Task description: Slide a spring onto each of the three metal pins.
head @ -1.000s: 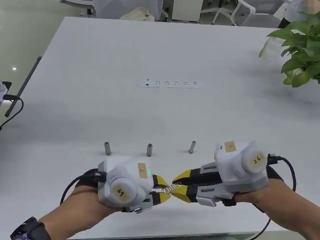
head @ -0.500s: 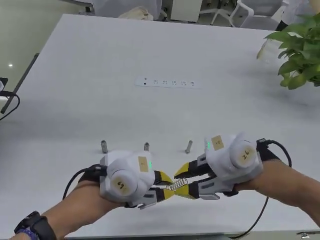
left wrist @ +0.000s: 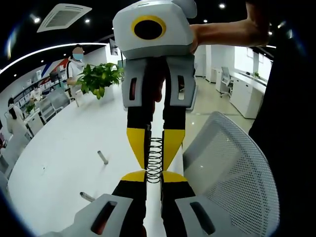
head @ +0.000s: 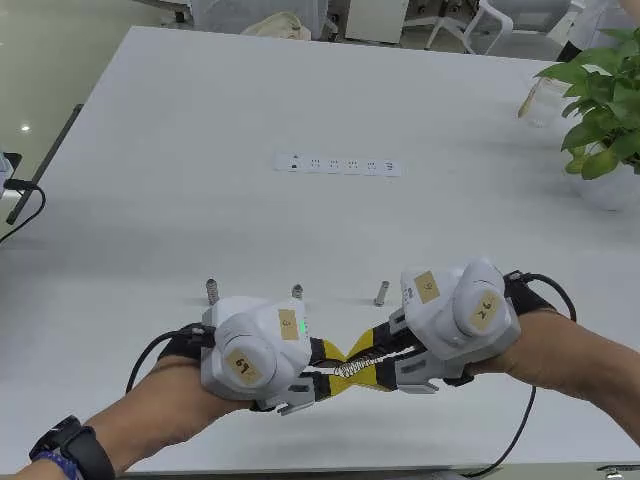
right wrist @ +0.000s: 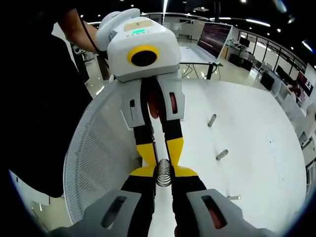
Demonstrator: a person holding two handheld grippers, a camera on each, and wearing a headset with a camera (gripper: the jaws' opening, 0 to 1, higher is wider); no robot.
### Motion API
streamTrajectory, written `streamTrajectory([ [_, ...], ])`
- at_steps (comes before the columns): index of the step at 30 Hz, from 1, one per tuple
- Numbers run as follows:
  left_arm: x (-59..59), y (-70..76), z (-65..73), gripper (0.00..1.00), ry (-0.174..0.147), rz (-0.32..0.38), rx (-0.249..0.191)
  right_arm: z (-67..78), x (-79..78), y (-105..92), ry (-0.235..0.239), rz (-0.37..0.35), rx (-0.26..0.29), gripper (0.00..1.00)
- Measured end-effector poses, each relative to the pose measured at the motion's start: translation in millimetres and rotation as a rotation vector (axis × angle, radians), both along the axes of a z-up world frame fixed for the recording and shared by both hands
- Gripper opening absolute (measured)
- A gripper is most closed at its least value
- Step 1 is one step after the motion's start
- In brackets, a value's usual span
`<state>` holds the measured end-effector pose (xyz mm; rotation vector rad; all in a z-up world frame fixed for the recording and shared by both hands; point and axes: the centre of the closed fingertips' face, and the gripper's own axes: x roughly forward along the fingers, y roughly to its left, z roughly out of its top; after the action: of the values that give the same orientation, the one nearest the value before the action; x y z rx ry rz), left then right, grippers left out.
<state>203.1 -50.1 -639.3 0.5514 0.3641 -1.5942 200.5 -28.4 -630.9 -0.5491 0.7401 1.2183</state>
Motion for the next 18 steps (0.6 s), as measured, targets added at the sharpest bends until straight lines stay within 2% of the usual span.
streamTrajectory([
  [6,-1.0,-2.0,-0.5,0.02,0.008,-0.002,-0.003,-0.9,-0.5,-2.2,-0.002,0.006,-0.008,0.09],
  [16,0.5,-1.7,-6.7,0.05,0.022,0.016,0.019,-4.2,-0.1,-4.4,0.000,-0.004,-0.019,0.09],
  [18,0.7,0.8,-9.4,0.08,0.044,0.023,0.024,-4.2,0.5,-5.1,0.001,-0.008,-0.018,0.09],
])
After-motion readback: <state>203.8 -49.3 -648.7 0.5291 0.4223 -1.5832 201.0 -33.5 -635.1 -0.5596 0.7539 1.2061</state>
